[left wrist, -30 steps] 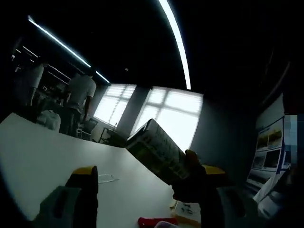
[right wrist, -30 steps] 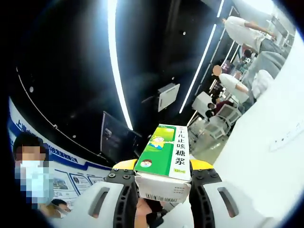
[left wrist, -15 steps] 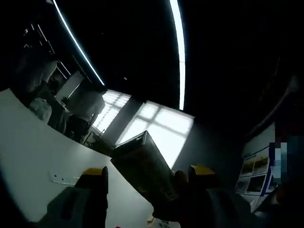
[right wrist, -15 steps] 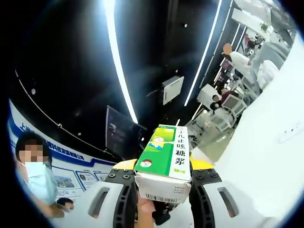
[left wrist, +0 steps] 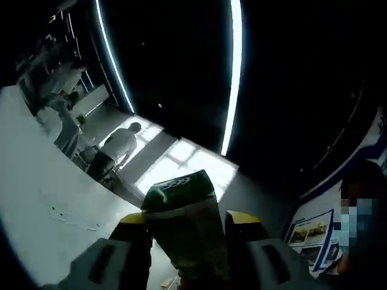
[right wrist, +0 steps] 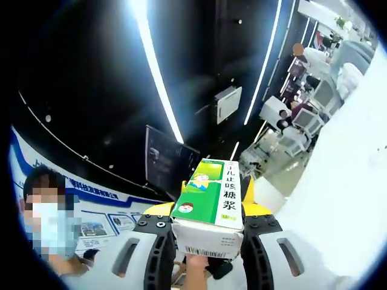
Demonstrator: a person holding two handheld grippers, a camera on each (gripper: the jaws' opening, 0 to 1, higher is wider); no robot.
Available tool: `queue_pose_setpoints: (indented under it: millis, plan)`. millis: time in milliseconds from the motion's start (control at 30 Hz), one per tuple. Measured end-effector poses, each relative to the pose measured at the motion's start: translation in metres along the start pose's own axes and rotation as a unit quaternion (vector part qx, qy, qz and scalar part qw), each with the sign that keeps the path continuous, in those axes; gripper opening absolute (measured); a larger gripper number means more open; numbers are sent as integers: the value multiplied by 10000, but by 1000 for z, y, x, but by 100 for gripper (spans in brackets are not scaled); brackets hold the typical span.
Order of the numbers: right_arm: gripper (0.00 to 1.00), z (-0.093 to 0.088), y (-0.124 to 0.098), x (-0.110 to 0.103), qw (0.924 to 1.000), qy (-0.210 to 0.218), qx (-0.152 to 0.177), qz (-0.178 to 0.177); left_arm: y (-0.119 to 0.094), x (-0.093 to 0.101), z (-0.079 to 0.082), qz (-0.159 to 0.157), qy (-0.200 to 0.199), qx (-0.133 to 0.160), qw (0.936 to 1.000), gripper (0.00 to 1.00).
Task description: Arrange the small medicine boxes into an aligned row inside the storage area until every box is upright, visible, and separated from the surrounding clutter.
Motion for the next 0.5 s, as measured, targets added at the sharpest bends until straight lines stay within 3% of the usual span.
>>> queue_pose_setpoints:
  millis: [167, 267, 500]
  plan:
    - [39, -17, -7, -12, 9997, 205, 0, 125, -10, 19, -11, -149, -431, 3, 9990, 40]
    - [39, -34, -10, -18, 9990, 339, -265, 123, -20, 29, -16, -162, -605, 124, 9980, 39]
    - [41, -54, -17, -26, 9960, 648, -609, -127, -32, 44, -28, -171, -538, 166, 9983, 38]
Point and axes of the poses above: the point that each gripper's makers call its tool centre point, and the gripper's own axes: y roughly forward along the fingers, x roughly to its right, z roughly out of its top, the point moved 3 cm from there along -y, roughly backward along the fingers, and after that the axes turned 6 degrees about y, right-handed, at the moved point
